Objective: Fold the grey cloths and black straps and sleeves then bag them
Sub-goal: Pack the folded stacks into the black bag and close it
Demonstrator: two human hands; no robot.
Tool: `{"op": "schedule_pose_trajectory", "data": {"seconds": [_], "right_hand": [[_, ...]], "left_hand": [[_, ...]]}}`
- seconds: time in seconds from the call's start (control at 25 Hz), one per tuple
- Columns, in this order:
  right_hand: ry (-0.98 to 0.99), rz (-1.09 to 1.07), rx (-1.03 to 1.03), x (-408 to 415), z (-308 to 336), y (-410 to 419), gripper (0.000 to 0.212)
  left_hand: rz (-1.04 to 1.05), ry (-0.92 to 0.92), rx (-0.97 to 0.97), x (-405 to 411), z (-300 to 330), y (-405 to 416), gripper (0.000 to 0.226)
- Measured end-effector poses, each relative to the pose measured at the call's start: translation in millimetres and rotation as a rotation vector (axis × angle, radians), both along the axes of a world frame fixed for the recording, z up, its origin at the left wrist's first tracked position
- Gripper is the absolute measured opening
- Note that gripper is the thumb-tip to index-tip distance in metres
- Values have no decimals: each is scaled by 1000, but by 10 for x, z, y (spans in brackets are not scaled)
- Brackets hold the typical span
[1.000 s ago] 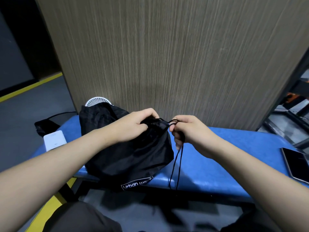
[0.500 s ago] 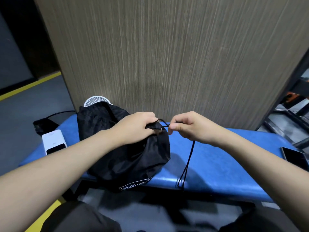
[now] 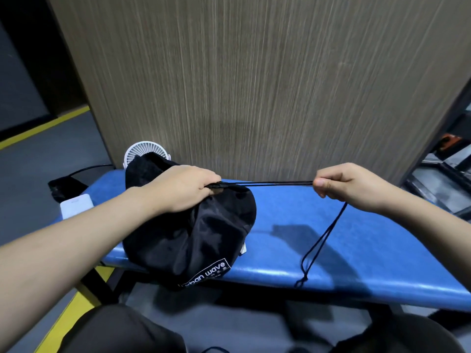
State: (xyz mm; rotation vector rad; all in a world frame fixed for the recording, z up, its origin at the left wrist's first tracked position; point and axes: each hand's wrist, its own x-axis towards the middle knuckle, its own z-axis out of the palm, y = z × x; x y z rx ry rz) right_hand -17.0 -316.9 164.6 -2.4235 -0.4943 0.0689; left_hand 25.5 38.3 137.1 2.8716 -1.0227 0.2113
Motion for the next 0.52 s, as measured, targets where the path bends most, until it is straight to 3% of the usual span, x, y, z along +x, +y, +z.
{"op": "schedule_pose_trajectory", "data": {"seconds": [0.24,0.44,0.52], "right_hand": [[-45,-133,-97,73,-203,-721,35],[-151,-209,-255,124,-524,-733,34],[-173,-187,-289,177,-608,-644,32]], "left_hand": [[-57,-48,65,105,-156,123,51],[-5,81,-39,143,-152,-6,33],[11,83,-21,118,-125,-57,36]]}}
